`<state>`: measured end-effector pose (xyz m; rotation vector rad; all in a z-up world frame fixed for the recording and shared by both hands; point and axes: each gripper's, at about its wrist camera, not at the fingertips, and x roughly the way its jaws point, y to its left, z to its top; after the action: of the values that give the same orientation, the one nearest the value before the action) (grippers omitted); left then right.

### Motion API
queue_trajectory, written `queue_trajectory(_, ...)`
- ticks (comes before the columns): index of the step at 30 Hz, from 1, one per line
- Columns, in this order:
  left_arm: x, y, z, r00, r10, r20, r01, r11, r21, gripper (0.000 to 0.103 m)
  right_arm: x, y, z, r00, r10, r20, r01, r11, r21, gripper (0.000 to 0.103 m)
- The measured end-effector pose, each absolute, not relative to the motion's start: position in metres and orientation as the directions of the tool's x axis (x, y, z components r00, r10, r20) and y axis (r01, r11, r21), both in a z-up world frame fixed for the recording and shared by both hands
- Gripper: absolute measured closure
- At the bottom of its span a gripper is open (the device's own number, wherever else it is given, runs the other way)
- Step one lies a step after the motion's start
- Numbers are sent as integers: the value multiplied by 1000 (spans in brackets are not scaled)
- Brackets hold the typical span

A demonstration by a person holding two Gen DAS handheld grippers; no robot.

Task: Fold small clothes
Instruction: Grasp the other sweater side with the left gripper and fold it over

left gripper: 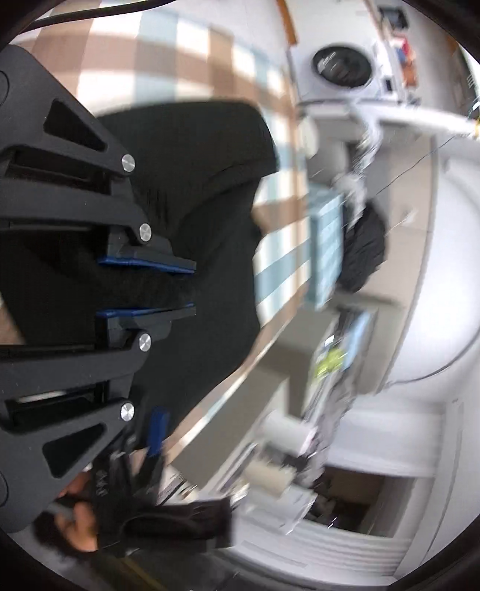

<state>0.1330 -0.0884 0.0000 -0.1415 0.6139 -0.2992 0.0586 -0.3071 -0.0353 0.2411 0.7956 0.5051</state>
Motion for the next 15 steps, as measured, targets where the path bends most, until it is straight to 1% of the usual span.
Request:
queue_trajectory(1,134,-90,-5,755,-340,-561,244,940,-240,84,59,-308,-35,590,514,-623,-337,858,389,26)
queue_trajectory(2,135,-90,-9,735,-362,-574,256,931,-260,72,59,-310,-35,592,510,-624,-331,860,388,26)
queue_trajectory(3,133,-87,-12,720,-373,-585,255,926,-277,65,59,-312,-35,594,508,-624,-327,861,390,26)
queue_trajectory(4,129,-85,-14,722,-370,-585,245,927,-284,53,59,-315,-34,599,508,-619,-324,861,392,26)
queue_trajectory(5,123,-77,-14,736,-362,-571,232,929,-289,46,59,-317,-32,603,509,-614,-322,860,397,26)
queue_trajectory(8,107,-53,-13,766,-330,-552,197,937,-288,38,58,-323,-29,601,528,-601,-321,847,424,26)
queue_trajectory(12,91,-7,-17,806,-210,-554,69,962,-265,36,65,-315,-29,562,569,-600,-332,820,466,26)
queue_trajectory(15,90,24,-23,804,-162,-573,-10,959,-284,36,73,-292,-31,508,612,-606,-366,791,491,26)
